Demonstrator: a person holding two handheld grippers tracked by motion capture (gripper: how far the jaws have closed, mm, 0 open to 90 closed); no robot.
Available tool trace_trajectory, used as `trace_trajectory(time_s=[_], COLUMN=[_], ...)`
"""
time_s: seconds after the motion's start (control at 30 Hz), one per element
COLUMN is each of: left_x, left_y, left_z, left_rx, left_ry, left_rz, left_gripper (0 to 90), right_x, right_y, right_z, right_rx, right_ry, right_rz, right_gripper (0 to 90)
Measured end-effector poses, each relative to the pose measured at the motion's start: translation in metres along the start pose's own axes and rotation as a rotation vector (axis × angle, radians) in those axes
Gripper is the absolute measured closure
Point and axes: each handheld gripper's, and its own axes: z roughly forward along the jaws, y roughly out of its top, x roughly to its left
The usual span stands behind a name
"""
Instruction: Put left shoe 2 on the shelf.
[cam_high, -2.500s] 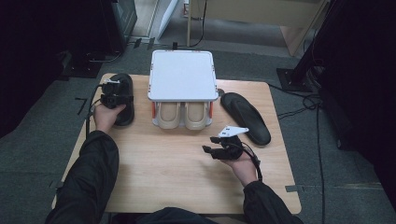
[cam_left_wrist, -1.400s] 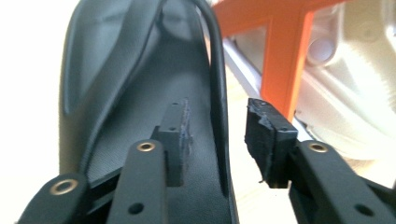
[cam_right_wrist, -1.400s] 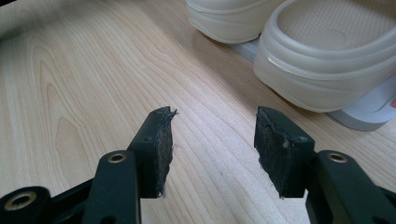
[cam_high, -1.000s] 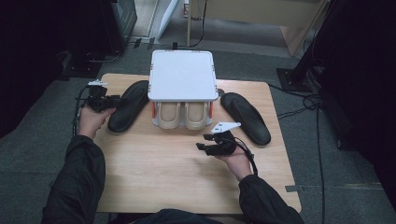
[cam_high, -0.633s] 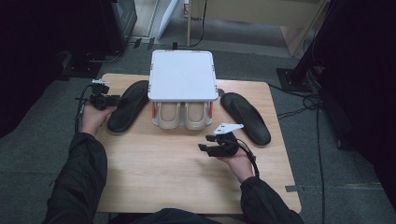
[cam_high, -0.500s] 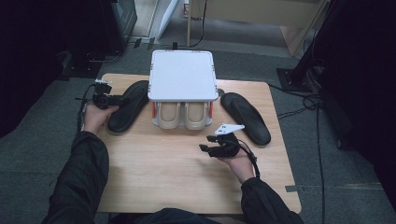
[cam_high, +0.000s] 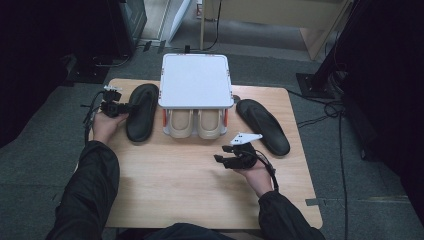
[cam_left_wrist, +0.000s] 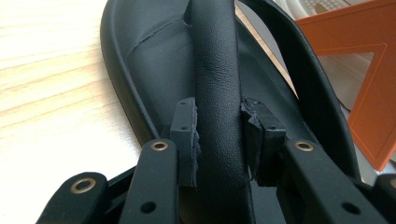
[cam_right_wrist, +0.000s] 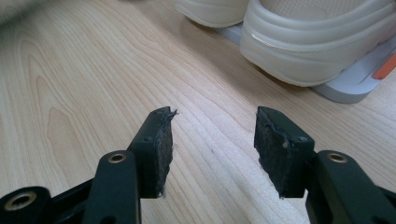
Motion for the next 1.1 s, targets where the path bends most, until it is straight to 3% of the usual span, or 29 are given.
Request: trace_trajectory(time_s=[0.5,0.7,0.87,1.1], left_x=[-0.007,-0.012,-0.015,-0.024], left_y=[0.003,0.005,0.007,0.014], left_z=[-0.013,-0.025,-0.036,-0.049], left_rx=[-0.014,-0.038,-0.058,-0.059], left_ry=[-0.031,-0.035,-0.038,-0.025], left_rz=[-0.031,-0.031,-0.056,-0.042], left_gripper=[69.0,69.0,69.0,68.9], right_x=[-0.001,0.000,0.001,0.001], right_y=[0.003,0.005,0.006,0.008], right_z=[0.001,0.003,0.005,0.007], right_rx=[-0.006,-0.006,-0.002,-0.003], right_ry=[0.008,0.017,0.023,0.032], right_rz=[0.002,-0.004,-0.007,-0.003], right_gripper=[47.6,47.6,47.6,47.6])
